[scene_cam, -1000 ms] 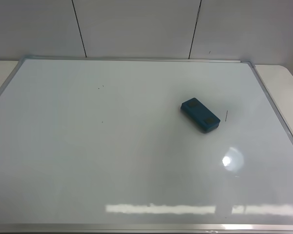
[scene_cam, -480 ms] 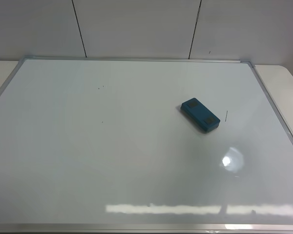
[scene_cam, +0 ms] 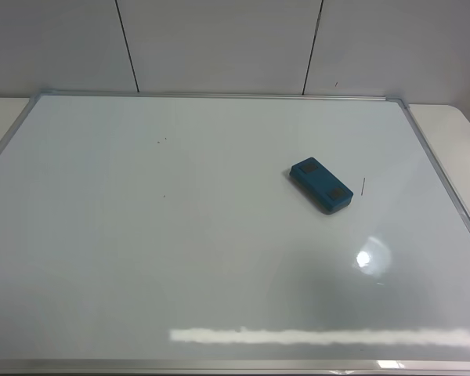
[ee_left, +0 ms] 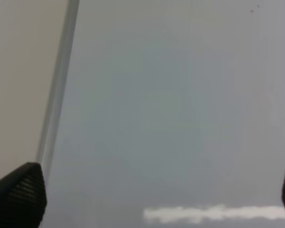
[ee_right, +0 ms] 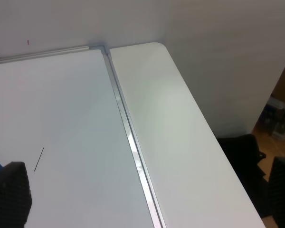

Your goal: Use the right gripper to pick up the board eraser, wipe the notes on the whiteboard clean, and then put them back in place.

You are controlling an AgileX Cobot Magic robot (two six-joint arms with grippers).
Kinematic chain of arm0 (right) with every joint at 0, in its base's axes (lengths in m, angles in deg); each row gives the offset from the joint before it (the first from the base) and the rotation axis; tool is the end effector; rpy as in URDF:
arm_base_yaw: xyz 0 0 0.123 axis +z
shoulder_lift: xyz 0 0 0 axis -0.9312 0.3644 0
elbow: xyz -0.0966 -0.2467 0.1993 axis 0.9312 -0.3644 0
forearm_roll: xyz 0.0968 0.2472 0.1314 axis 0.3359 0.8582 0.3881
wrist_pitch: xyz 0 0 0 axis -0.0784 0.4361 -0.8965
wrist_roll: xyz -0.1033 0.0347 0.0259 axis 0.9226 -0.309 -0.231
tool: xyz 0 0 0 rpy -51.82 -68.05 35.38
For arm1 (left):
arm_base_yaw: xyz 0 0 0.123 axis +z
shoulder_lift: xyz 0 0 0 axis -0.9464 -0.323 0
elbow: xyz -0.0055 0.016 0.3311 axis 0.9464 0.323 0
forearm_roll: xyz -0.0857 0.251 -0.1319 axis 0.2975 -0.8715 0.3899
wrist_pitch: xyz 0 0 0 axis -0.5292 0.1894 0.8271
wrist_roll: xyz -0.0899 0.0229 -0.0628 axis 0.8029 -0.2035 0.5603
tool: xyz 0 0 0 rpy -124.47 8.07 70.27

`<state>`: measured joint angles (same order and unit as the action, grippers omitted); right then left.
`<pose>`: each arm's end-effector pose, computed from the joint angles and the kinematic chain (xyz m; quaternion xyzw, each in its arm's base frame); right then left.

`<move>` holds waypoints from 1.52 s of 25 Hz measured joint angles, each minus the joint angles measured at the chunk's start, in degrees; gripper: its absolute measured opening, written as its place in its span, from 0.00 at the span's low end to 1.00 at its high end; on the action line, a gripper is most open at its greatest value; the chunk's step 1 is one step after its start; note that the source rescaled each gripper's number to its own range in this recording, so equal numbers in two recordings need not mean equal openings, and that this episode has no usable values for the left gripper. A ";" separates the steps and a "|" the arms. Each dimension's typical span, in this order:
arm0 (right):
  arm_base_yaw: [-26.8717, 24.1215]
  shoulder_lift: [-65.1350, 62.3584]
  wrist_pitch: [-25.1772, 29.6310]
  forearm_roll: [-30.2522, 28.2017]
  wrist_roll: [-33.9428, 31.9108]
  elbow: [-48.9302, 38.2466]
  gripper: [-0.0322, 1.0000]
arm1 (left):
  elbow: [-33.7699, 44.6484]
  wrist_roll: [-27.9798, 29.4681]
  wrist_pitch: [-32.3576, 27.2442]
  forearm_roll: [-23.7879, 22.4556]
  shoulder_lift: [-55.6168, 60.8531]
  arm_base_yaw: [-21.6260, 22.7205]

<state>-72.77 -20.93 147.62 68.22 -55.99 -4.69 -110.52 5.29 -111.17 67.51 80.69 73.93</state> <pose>0.0023 -0.0143 0.3753 0.0817 0.8185 -0.0614 0.5654 0.0055 -0.0059 0.2910 -0.0089 0.8495 -0.0121 0.5274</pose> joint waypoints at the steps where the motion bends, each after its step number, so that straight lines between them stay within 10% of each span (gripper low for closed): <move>1: 0.00 -1.24 0.44 0.19 0.26 -0.66 0.99 | 0.00 0.00 0.00 0.00 0.00 0.00; 38: -0.11 -9.50 0.88 5.71 5.91 -14.62 0.99 | 0.00 0.00 0.00 -0.04 0.00 0.00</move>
<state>-72.89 -30.43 148.50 73.93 -50.09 -19.32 -110.52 5.29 -111.17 67.47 80.69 73.93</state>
